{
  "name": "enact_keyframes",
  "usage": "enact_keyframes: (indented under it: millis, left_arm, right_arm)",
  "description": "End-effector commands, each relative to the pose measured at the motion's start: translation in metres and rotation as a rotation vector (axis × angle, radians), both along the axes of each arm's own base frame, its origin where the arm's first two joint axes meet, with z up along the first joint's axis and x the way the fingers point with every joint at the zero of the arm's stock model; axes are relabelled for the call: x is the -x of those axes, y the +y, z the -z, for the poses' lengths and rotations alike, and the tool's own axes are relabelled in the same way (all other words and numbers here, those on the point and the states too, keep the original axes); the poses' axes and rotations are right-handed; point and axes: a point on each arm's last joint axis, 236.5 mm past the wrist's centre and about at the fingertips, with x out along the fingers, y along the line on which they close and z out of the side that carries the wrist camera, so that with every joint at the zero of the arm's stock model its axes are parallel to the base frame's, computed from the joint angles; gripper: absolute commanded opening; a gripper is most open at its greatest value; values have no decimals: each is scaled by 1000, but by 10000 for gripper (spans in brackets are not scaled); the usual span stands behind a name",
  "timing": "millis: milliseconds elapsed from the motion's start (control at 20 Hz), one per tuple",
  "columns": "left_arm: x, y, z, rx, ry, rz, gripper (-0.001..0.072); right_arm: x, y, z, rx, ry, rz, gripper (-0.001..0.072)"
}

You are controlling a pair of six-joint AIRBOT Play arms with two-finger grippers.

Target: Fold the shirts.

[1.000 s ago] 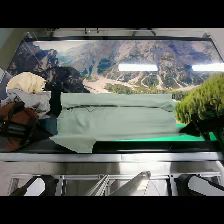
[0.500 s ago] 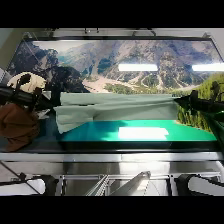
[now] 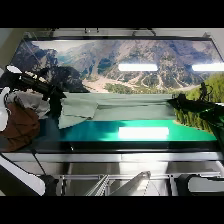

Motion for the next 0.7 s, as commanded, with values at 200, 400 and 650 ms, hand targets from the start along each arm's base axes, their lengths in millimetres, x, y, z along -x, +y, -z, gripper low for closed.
enact_keyframes:
  millis: [200,400,650]
  left_arm:
    - [-35,6,-37,-22,-116,63,247]
    - [-44,4,-59,-13,-156,46,247]
    - [-45,-40,-79,254,-138,-4,243]
  right_arm:
    - [6,-23,-3,179,-16,-145,389]
    - [12,-56,3,251,129,-94,637]
    - [18,-16,30,164,213,-157,634]
